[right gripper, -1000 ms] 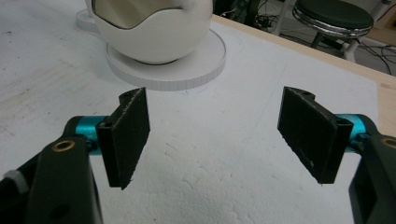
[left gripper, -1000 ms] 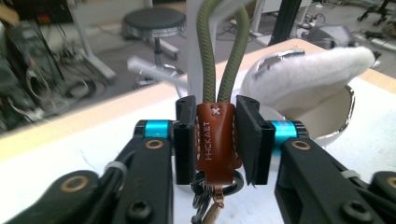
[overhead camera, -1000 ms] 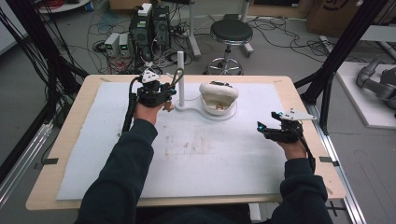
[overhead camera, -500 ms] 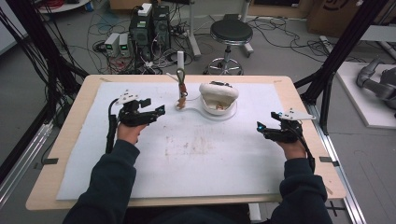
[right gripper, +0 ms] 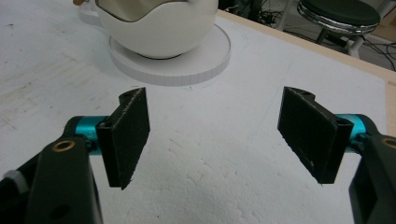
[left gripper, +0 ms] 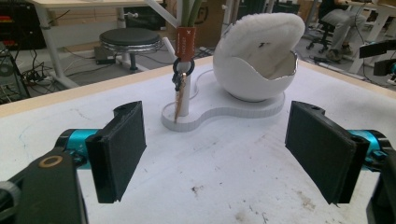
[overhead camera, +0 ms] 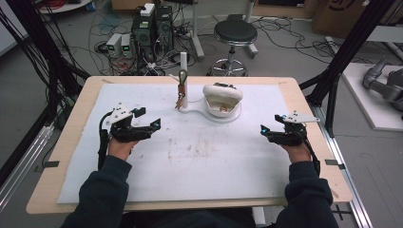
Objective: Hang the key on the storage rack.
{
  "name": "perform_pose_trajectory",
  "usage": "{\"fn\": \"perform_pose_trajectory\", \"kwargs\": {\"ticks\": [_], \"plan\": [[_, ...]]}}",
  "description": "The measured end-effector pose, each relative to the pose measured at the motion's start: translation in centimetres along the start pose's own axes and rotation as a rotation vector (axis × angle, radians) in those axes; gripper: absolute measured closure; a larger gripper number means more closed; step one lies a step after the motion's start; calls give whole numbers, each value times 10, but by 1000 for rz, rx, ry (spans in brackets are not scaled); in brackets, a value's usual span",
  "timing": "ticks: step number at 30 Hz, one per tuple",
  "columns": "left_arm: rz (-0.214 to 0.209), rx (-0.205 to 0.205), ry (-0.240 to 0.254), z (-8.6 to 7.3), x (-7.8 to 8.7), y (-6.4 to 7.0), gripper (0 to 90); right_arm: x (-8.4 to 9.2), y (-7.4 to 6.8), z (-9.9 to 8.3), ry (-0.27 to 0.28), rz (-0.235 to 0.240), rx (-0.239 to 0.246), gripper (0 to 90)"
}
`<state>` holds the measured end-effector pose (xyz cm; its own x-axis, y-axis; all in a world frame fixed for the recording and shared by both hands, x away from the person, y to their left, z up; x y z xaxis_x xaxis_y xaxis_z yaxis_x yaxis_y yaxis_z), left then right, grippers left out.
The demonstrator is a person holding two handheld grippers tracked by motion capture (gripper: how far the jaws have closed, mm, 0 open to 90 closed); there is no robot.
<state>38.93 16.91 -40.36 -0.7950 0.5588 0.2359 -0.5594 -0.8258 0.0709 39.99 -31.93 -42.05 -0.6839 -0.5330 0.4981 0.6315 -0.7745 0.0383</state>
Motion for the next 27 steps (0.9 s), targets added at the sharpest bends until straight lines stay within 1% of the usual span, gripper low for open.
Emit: {"fn": "perform_pose_trajectory", "kwargs": {"ticks": [4,6,7,11,12,15,20,27], "plan": [[24,-2,-6,-7,5,-5,202,3,-1,0,7,5,-3,255],[36,-4,-12,-10,9,-9,202,4,-2,-1,1,9,-3,255],[39,0,-9,-11,10,-10,202,4,-2,-1,2,9,-4,255],[50,12,-20,-15,13,-16,202,6,-3,-2,1,11,-11,255],[49,20,-22,-16,13,-17,202,6,-3,-2,2,11,-13,255],[46,32,-26,-18,13,-17,202,7,-4,-2,-4,7,-17,255],[44,33,-23,-18,15,-16,202,8,-9,-2,-7,6,-10,255],[61,40,-25,-18,15,-20,202,9,-10,-3,-10,12,-19,255]]}}
Point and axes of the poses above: each handheld gripper's, and its own axes: x roughly backward along the jaws, z roughly out of its top, y roughly to its right, the point moved 4 cm from there along -x, roughly forward along the jaws, and after that the axes turned 6 degrees about z, right-handed, at the moved point
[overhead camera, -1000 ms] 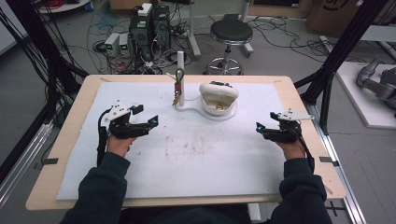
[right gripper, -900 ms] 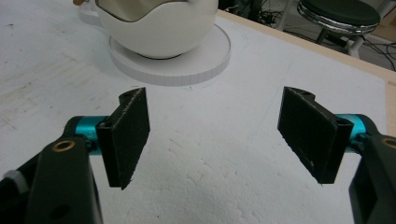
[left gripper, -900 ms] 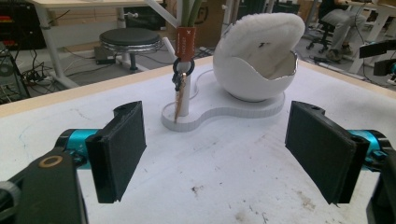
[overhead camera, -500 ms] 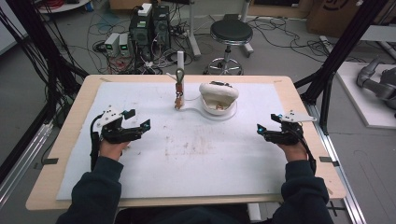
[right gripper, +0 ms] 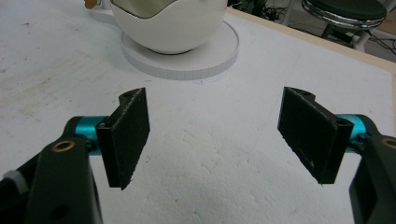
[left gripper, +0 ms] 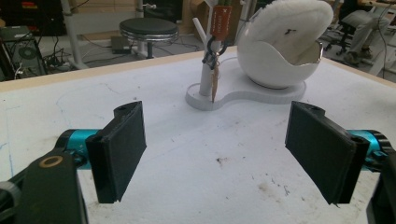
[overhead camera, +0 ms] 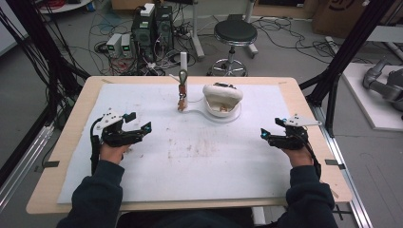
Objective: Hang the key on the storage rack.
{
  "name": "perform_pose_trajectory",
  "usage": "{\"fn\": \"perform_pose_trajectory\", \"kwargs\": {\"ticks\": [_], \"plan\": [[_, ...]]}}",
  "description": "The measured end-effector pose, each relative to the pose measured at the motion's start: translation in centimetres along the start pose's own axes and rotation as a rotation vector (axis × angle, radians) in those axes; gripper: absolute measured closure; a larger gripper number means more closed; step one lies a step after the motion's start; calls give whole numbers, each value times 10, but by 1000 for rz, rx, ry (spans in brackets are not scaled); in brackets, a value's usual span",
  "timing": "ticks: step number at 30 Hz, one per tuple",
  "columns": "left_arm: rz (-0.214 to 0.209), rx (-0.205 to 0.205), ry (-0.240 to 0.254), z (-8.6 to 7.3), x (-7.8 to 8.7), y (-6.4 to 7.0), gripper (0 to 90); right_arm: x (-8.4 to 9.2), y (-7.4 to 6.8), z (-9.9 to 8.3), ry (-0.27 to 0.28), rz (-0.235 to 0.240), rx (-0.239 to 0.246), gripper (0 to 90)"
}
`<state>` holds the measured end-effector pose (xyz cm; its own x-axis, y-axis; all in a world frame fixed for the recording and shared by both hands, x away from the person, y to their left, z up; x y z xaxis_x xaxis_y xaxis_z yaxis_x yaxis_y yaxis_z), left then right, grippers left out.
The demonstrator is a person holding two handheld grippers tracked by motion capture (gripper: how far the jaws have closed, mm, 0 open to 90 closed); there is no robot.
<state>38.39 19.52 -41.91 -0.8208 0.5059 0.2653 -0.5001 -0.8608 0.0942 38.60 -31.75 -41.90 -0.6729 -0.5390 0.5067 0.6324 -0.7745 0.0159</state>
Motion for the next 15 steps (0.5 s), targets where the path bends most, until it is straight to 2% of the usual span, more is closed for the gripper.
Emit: {"fn": "perform_pose_trajectory", "kwargs": {"ticks": [15], "plan": [[12,9,-7,-1,-2,-4,207,1,3,-3,2,3,-19,255]]}}
Point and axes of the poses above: each handheld gripper's, and its own axes: x roughly backward along the jaws, z roughly out of its top, y roughly to its right, the point moved 4 cm from there along -x, roughly forward along the jaws, and after that the axes turned 6 degrees about z, right-handed, at the moved point
